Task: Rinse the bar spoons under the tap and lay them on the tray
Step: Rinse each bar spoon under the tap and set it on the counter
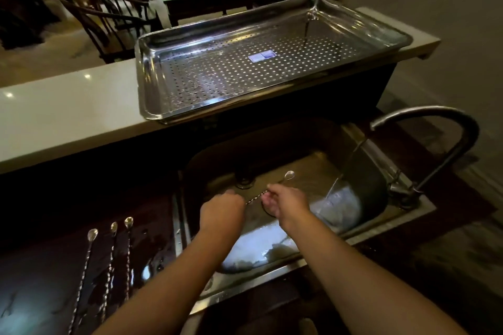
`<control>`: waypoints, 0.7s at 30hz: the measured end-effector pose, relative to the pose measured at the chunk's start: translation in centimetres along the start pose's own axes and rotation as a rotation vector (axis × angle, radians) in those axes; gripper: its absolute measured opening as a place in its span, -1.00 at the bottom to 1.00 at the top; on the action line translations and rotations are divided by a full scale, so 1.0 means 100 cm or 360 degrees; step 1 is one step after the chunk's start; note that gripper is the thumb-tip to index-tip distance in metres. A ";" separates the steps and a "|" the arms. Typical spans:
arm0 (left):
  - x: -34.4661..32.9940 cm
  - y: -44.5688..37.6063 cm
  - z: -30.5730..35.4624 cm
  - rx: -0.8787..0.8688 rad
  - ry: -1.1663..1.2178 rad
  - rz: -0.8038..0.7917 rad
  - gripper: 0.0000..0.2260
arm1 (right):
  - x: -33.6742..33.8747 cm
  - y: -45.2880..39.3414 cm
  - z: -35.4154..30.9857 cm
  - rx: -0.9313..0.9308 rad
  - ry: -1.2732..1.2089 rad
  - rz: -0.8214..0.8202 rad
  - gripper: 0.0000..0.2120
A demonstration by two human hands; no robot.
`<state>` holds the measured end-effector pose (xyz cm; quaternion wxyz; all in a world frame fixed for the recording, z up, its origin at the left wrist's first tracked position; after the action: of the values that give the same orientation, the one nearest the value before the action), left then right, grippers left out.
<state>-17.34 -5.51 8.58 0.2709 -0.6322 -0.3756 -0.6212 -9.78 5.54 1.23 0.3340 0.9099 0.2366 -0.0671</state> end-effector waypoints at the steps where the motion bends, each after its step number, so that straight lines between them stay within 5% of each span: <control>1: 0.002 0.000 0.008 0.0005 0.0042 0.0064 -0.81 | 0.006 -0.003 -0.002 -0.0015 -0.0038 0.0013 -0.82; 5: 0.006 0.012 0.035 0.0170 0.0730 0.0274 -0.76 | 0.027 -0.011 -0.009 -0.0083 -0.0208 0.0068 -0.82; 9: -0.054 0.021 0.061 0.0973 0.2572 -0.0531 -0.71 | 0.043 -0.016 -0.016 -0.0114 -0.0330 0.0110 -0.90; 12: -0.069 0.019 0.082 0.1255 0.3481 -0.0527 -0.75 | 0.049 -0.016 -0.016 -0.0138 -0.0356 0.0109 -0.90; 16: -0.074 0.013 0.090 0.1320 0.3872 -0.0176 -0.76 | 0.055 -0.015 -0.015 -0.0147 -0.0374 0.0084 -0.90; 21: -0.079 0.007 0.101 0.1358 0.3903 -0.0134 -0.86 | 0.063 -0.019 -0.024 -0.0114 -0.0384 0.0098 -0.92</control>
<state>-10.43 1.20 0.00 0.5949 0.4925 -0.0708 -0.6314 -5.18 10.75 0.19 0.3942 0.8896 0.1689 -0.1574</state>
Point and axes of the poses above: each hand's wrist, its own y-axis away from the middle knuckle, its own x-axis out of the back of the hand, z = x × y, the point moved 7 cm from there along -y, towards the middle knuckle, and after that the axes turned 10 degrees about x, right-handed, at the moved point
